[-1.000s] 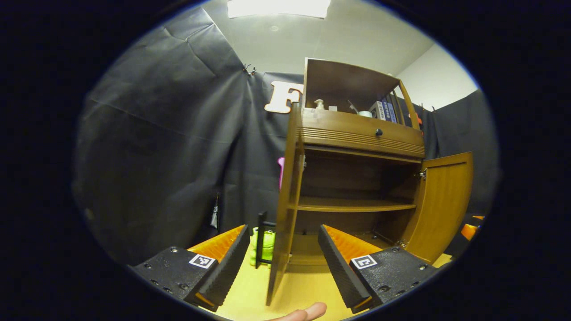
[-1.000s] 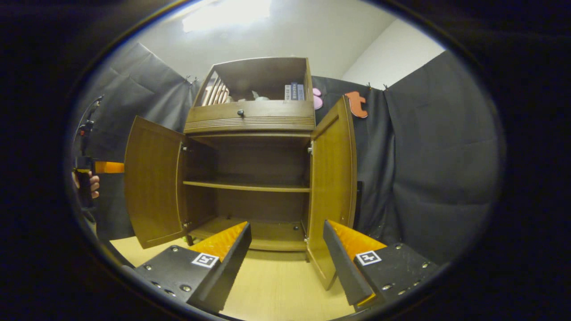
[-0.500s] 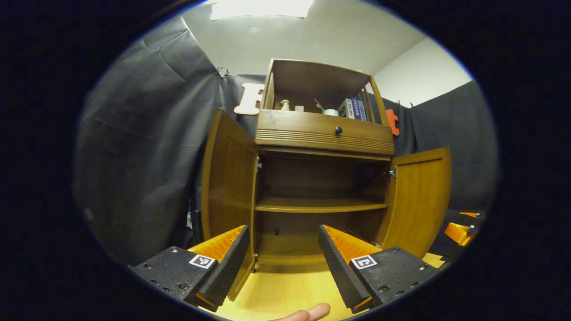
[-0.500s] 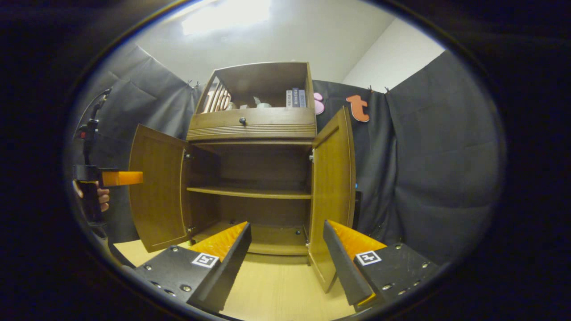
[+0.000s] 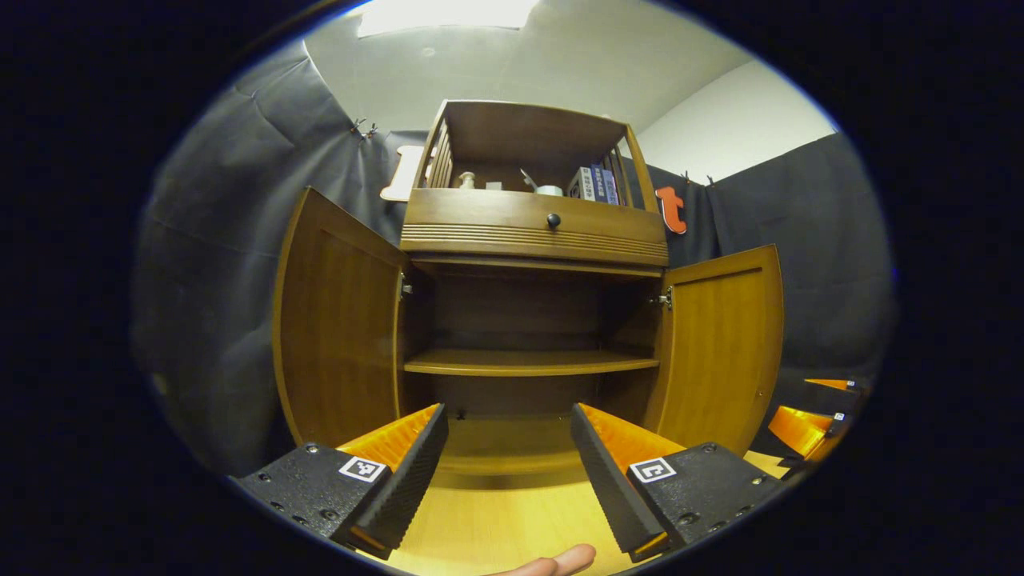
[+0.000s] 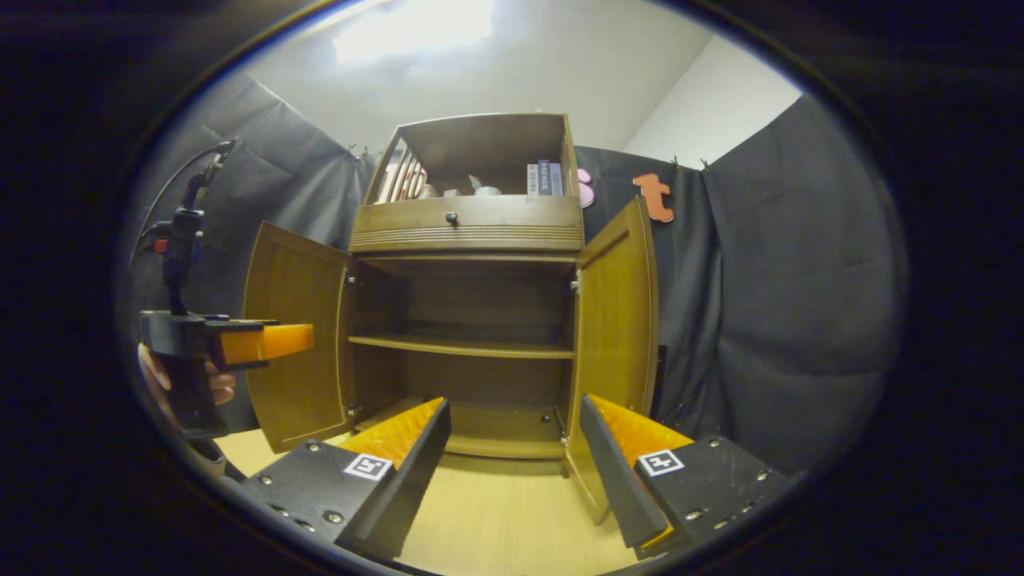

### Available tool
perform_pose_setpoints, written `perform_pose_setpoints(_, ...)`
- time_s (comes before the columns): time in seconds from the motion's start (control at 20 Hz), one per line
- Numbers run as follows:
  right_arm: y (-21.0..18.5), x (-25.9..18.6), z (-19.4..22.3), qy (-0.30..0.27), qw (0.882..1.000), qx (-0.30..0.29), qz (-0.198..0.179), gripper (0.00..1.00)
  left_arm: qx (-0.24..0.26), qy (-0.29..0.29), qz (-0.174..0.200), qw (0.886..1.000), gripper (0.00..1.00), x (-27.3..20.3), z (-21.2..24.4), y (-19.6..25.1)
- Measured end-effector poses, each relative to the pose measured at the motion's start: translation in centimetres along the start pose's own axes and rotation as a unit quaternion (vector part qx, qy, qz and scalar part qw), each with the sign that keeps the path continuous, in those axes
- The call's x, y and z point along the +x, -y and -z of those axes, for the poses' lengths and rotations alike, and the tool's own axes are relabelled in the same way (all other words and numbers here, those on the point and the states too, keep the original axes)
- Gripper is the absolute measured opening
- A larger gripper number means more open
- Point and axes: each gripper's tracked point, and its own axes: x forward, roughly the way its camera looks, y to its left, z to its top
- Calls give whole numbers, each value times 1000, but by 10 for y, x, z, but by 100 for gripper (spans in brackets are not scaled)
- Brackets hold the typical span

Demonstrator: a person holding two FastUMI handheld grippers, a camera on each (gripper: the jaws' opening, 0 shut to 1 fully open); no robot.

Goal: Open the right door of the double-door shoe cabinet with the right hand, and open the left door with the left hand.

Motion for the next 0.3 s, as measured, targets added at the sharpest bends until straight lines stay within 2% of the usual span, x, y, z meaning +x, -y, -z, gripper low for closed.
perform_pose_setpoints(0.05,-2,-1,0,-1,1000,1,-1,94,1,-1,2,1000,91,1,1,1)
perform_pose_setpoints(0.2,-15,-6,4,-2,1000,9,-22,98,11,-16,2,1000,91,-2,6,0)
perform_pose_setpoints(0.25,-16,-7,5,-3,1000,9,-22,98,15,-20,1,1000,95,-3,8,-1)
perform_pose_setpoints(0.3,-17,-9,4,-2,1000,6,-22,94,18,-22,-1,1000,91,-4,8,-3)
